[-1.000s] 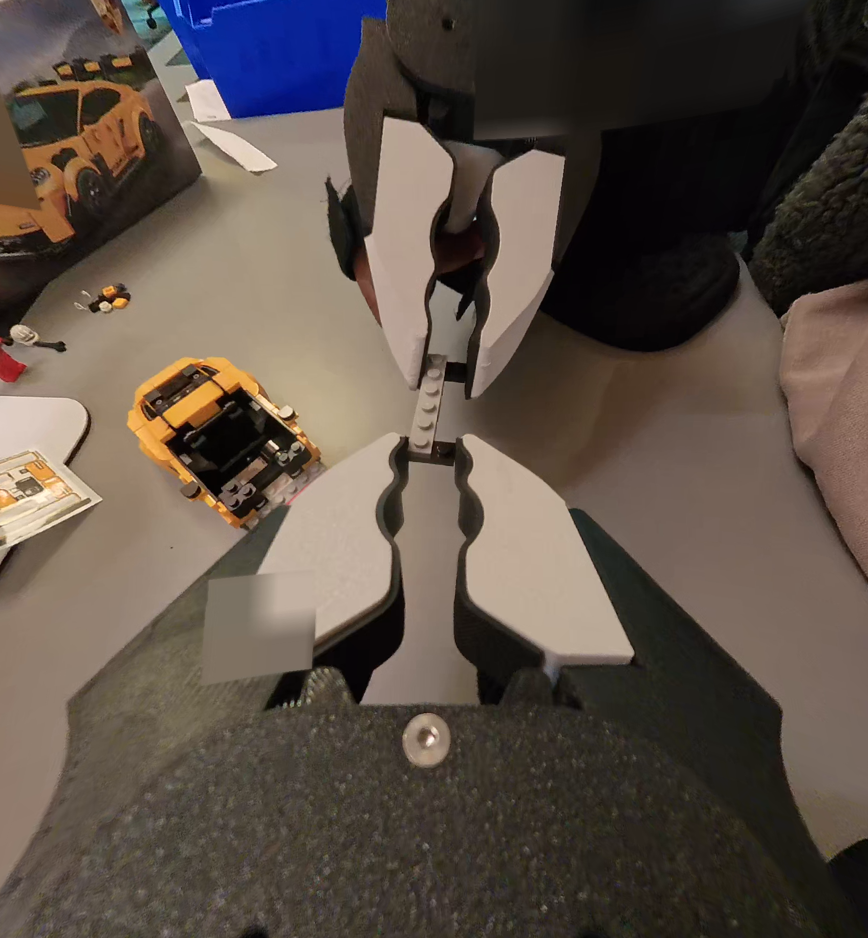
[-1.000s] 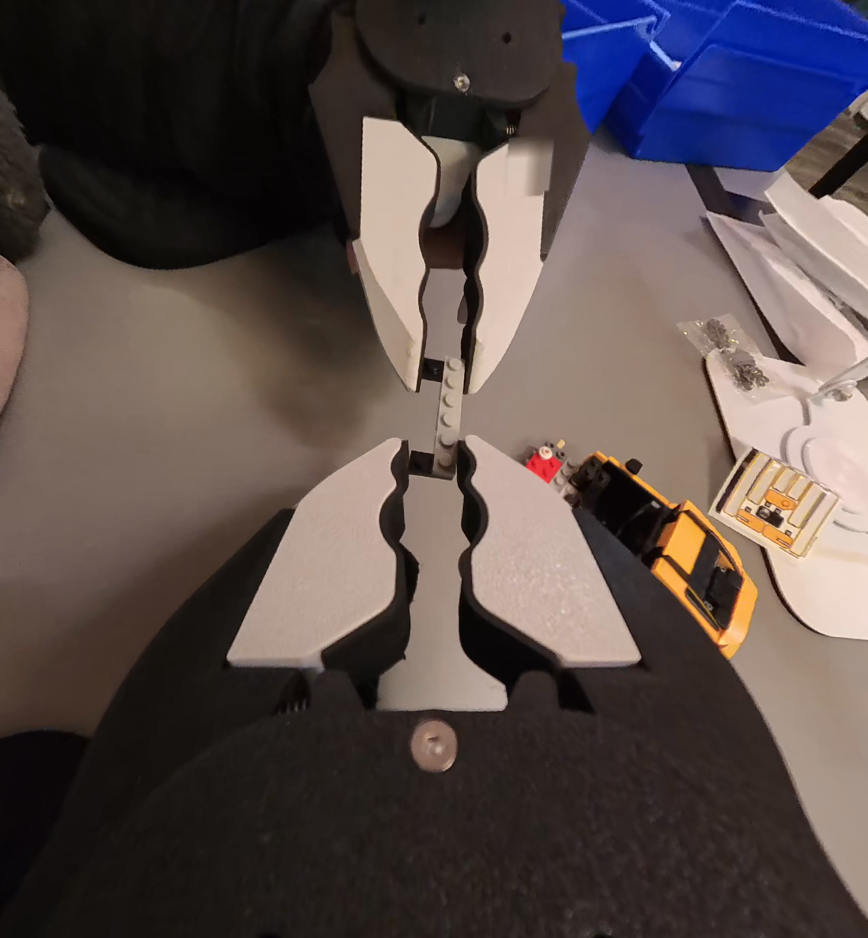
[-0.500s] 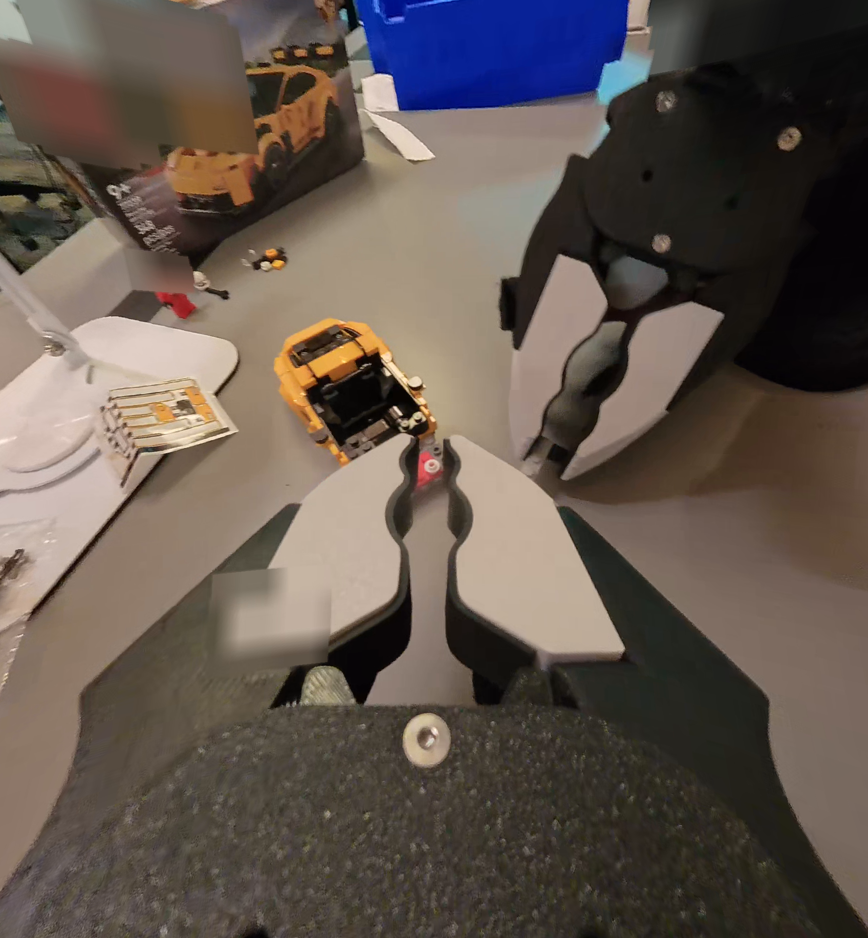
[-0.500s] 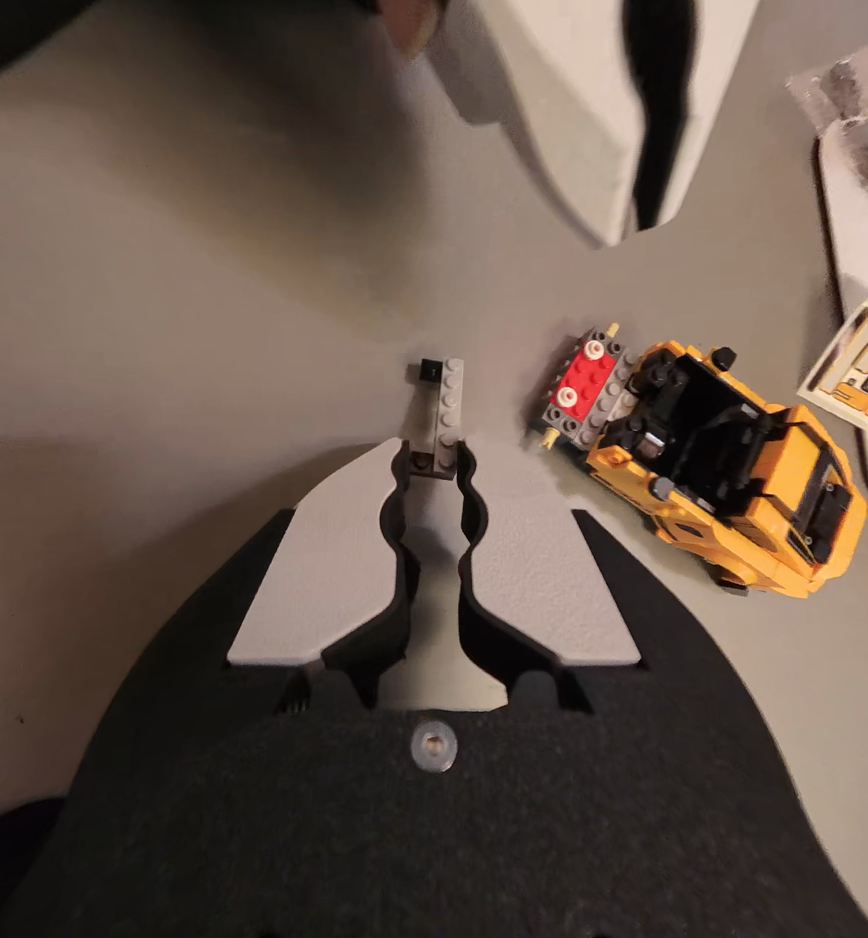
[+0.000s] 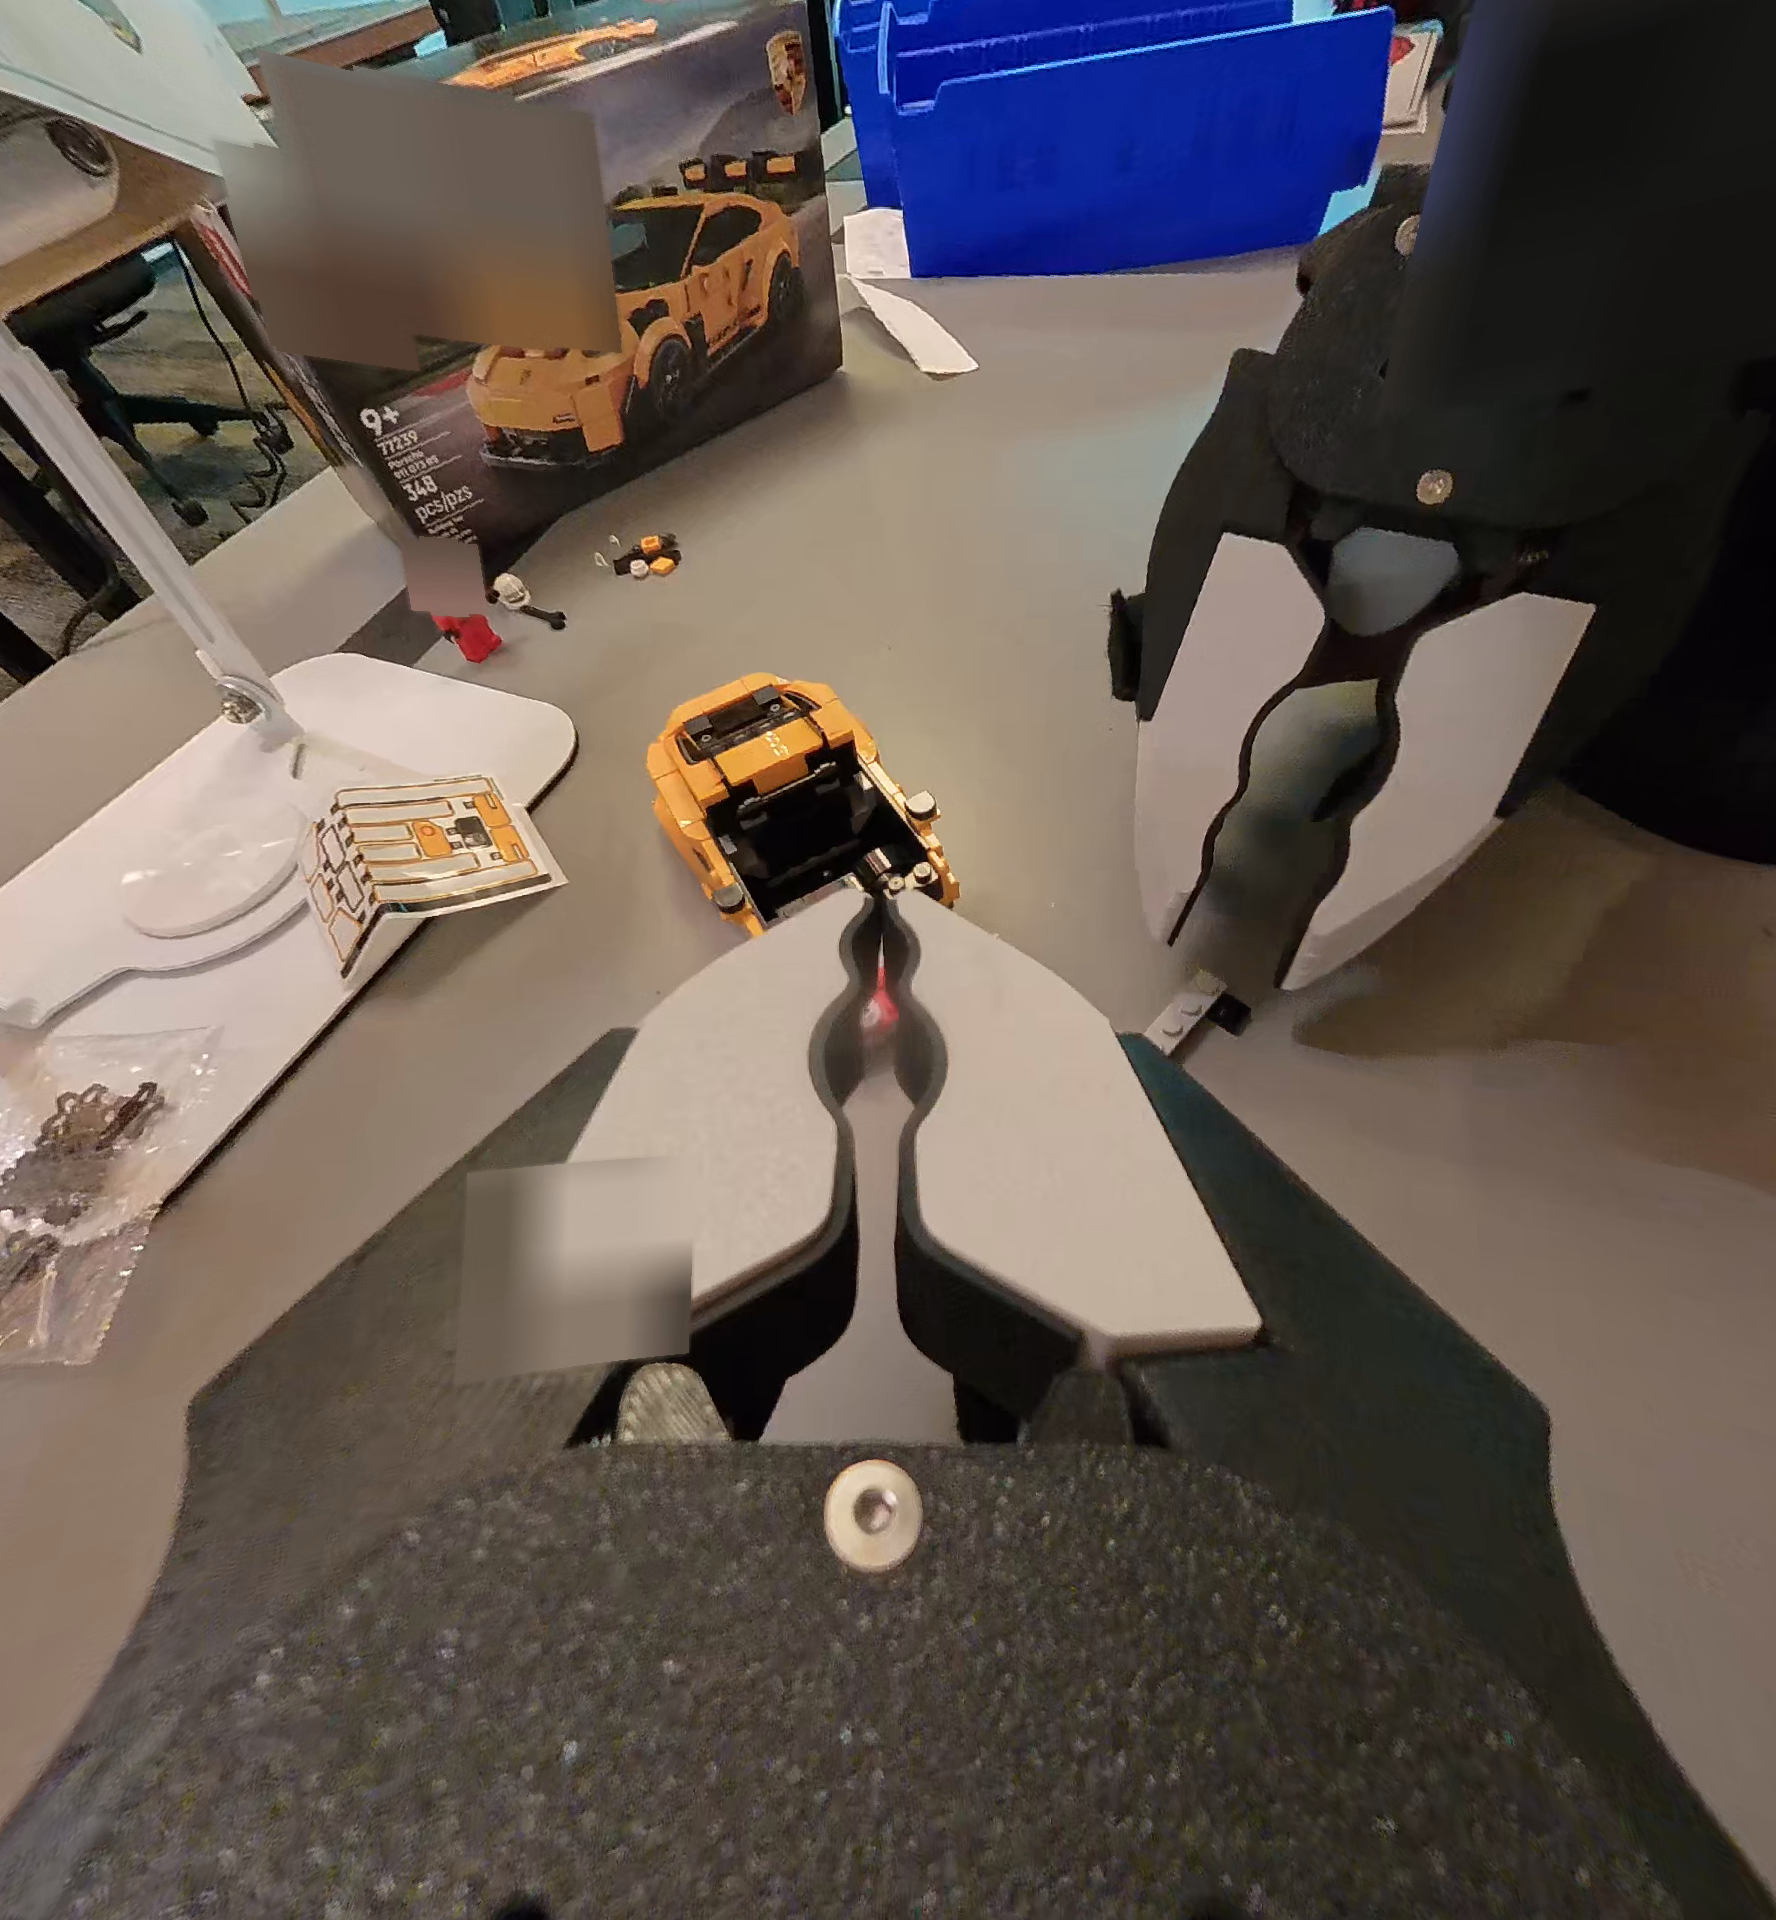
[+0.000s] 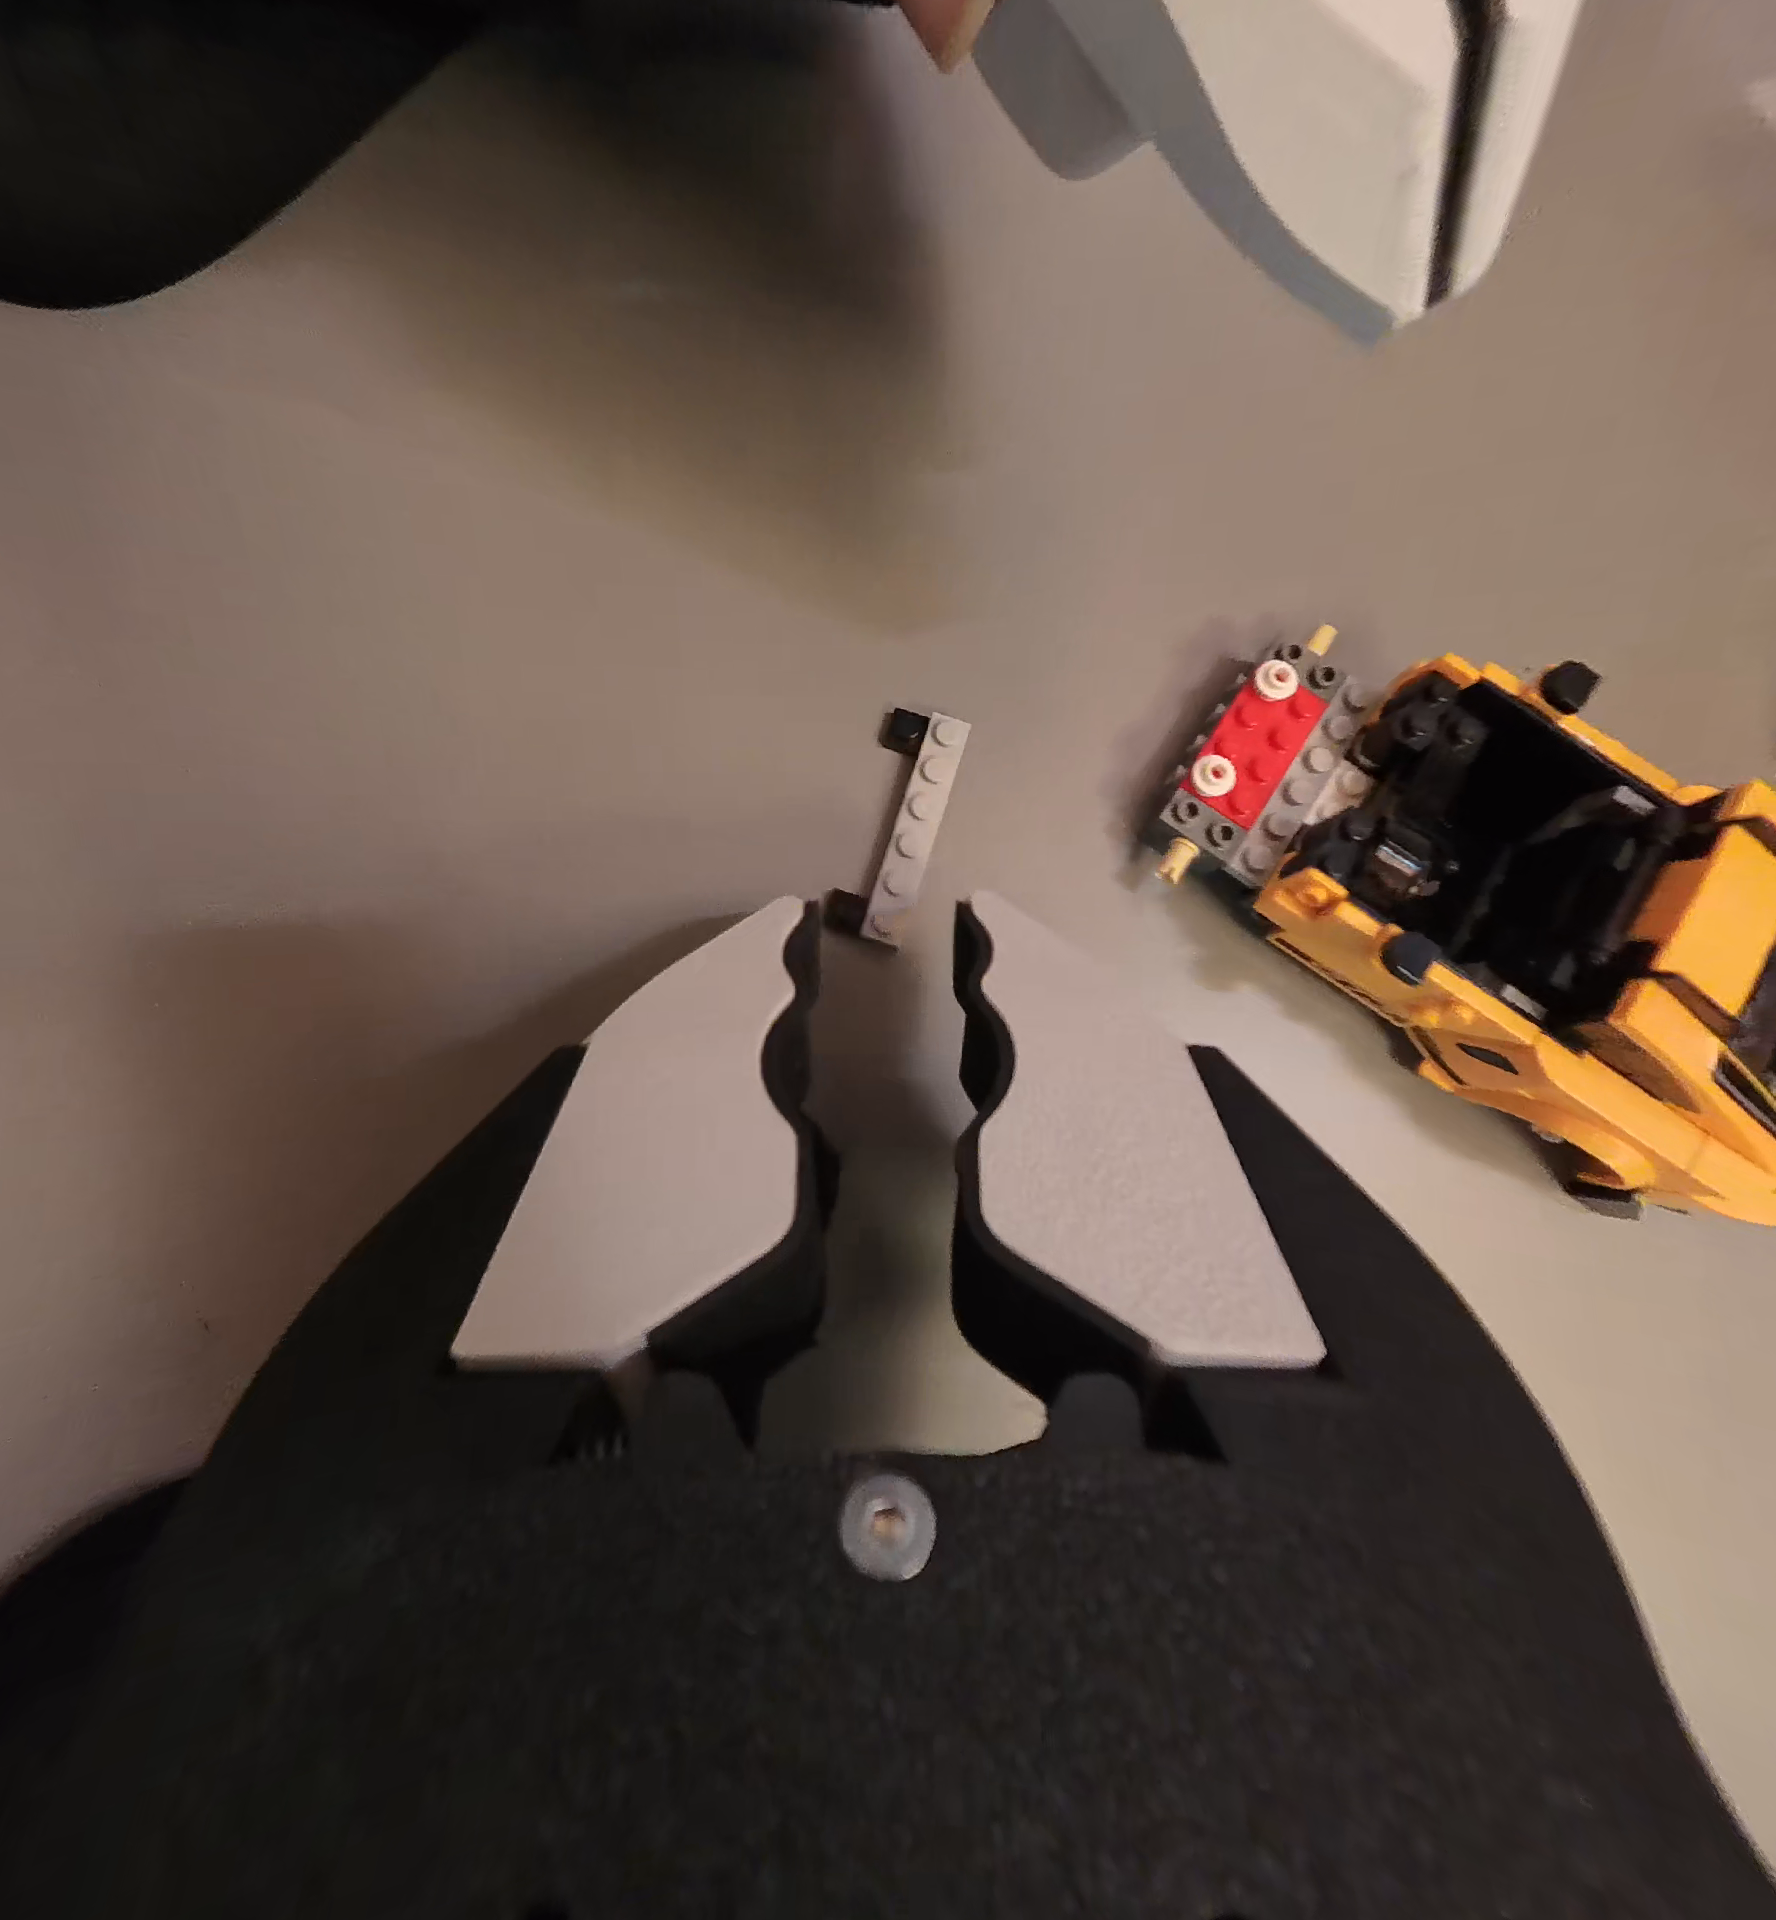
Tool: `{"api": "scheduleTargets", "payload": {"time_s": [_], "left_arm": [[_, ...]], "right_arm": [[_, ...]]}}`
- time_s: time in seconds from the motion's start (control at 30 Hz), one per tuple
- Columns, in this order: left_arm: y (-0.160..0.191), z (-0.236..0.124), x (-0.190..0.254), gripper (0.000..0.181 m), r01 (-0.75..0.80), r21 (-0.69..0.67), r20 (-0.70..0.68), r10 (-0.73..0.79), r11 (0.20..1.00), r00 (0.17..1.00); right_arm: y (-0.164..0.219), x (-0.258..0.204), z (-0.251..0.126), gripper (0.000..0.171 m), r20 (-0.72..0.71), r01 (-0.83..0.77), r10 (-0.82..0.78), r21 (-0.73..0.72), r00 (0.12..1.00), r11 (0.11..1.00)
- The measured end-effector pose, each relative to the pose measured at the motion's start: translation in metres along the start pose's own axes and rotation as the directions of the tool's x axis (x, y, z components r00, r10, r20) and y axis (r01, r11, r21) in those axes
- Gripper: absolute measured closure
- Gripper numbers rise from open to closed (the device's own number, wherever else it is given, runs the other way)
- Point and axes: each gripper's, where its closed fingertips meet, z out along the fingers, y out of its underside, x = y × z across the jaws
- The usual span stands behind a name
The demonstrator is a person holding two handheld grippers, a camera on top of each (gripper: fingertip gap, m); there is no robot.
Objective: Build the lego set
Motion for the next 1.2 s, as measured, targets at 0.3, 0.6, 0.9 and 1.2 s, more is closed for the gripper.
{"api": "scheduleTargets", "payload": {"time_s": [0.3, 0.6, 0.9, 1.2], "left_arm": [[-0.006, -0.004, -0.008, 0.181, 0.024, 0.043, 0.041, -0.025, 0.999, 0.999], [-0.013, -0.008, -0.014, 0.181, 0.023, 0.087, 0.083, -0.03, 0.996, 0.996], [-0.044, -0.04, -0.029, 0.181, 0.06, 0.257, 0.209, -0.116, 0.965, 0.971], [-0.042, -0.109, -0.061, 0.181, 0.126, 0.442, 0.42, -0.33, 0.888, 0.845]], "right_arm": [[0.007, -0.006, 0.012, 0.163, 0.025, -0.048, 0.049, -0.058, 0.998, 0.997], [-0.034, 0.018, -0.02, 0.153, -0.039, -0.064, 0.076, 0.254, 0.996, 0.965], [-0.032, 0.126, -0.135, 0.171, -0.458, -0.04, 0.557, 0.747, 0.692, 0.664], [-0.004, 0.137, -0.15, 0.171, -0.501, -0.062, 0.67, 0.775, 0.548, 0.629]]}}
